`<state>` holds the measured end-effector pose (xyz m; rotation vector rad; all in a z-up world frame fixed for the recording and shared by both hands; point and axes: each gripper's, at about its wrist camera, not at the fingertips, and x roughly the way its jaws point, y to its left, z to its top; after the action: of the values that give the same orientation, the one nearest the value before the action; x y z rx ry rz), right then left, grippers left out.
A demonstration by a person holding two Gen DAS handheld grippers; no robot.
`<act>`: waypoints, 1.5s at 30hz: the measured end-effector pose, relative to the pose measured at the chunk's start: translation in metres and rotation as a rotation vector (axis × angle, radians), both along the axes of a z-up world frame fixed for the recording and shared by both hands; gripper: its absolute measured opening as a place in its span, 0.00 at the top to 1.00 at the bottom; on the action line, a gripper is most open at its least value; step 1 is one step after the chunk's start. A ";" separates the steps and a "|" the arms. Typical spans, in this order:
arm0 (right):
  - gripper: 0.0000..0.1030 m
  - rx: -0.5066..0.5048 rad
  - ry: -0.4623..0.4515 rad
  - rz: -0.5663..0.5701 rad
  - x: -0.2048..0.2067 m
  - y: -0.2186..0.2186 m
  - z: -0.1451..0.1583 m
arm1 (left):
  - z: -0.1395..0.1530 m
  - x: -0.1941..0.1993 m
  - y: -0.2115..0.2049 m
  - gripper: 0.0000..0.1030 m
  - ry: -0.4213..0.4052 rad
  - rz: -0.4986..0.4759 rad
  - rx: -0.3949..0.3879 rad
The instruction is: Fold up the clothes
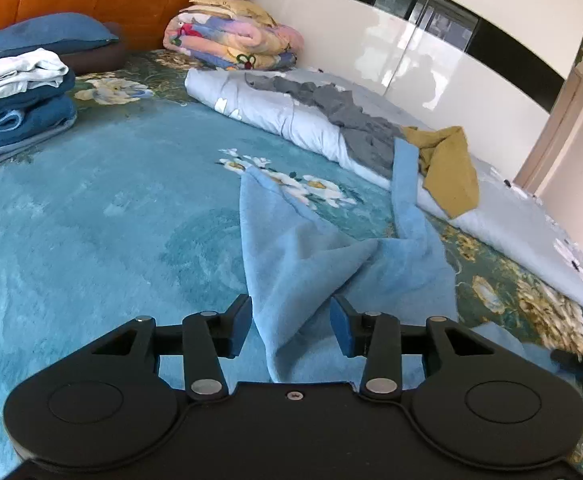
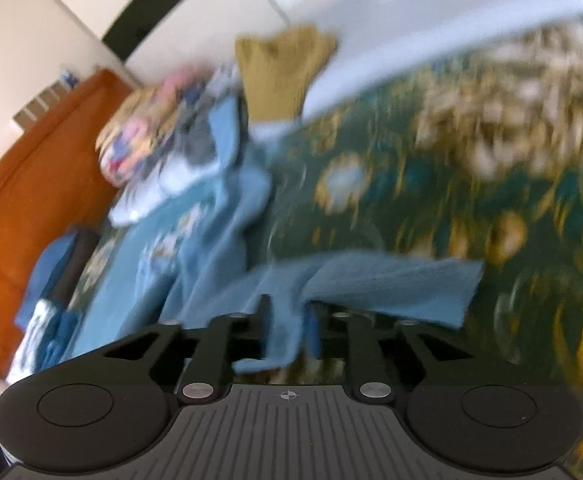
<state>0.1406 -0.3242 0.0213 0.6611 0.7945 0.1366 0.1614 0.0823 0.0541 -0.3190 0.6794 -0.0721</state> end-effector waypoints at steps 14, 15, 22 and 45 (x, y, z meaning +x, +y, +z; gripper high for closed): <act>0.61 0.261 0.134 0.181 0.033 0.078 -0.043 | -0.030 0.084 -0.021 0.46 0.130 -0.135 0.103; 0.59 0.263 0.134 0.172 0.036 0.080 -0.043 | -0.033 0.090 -0.020 0.46 0.142 -0.134 0.111; 0.57 0.278 0.119 0.121 0.055 0.086 -0.045 | -0.040 0.133 -0.005 0.43 0.146 -0.123 0.122; 0.81 0.189 0.030 0.118 0.082 0.087 -0.032 | -0.038 0.161 0.023 0.96 0.075 -0.043 -0.111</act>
<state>0.2230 -0.2374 -0.0109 0.7957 0.8567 0.3127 0.3227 0.1052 0.0159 -0.4149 0.7581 -0.1398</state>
